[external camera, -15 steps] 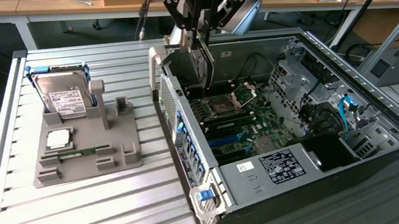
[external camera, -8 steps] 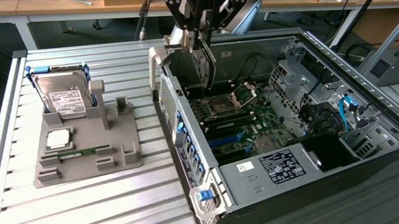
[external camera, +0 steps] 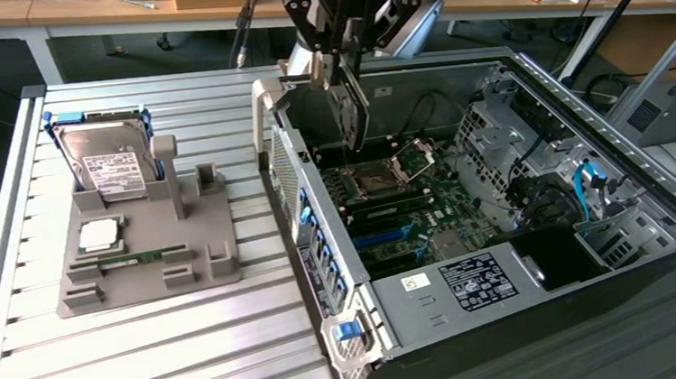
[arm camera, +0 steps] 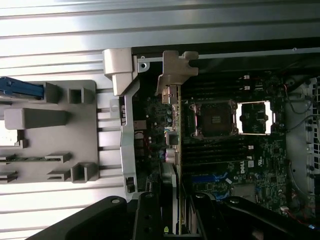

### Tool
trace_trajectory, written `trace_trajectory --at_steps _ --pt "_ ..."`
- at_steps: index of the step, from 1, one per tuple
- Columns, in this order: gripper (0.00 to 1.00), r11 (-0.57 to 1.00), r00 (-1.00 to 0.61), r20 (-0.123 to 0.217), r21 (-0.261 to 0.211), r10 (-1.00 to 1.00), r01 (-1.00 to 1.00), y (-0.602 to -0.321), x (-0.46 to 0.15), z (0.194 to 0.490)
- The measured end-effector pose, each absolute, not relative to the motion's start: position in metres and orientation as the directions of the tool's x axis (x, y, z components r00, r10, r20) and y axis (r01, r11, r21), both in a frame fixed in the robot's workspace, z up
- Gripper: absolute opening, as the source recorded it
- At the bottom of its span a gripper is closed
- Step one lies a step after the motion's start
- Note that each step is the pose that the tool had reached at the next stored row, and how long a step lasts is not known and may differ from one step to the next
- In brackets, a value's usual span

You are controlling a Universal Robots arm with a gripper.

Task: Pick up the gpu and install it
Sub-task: 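Pick up the gpu and move the gpu toward the slot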

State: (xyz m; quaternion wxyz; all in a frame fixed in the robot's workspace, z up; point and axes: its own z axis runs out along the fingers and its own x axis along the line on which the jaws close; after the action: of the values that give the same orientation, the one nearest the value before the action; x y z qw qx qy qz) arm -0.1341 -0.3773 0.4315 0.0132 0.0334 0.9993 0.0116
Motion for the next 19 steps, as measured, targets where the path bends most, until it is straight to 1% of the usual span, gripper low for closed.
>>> trace_trajectory --at_steps 19 --pt "0.27 0.997 -0.997 -0.026 0.024 0.067 0.066 -0.3784 -0.1246 0.4261"
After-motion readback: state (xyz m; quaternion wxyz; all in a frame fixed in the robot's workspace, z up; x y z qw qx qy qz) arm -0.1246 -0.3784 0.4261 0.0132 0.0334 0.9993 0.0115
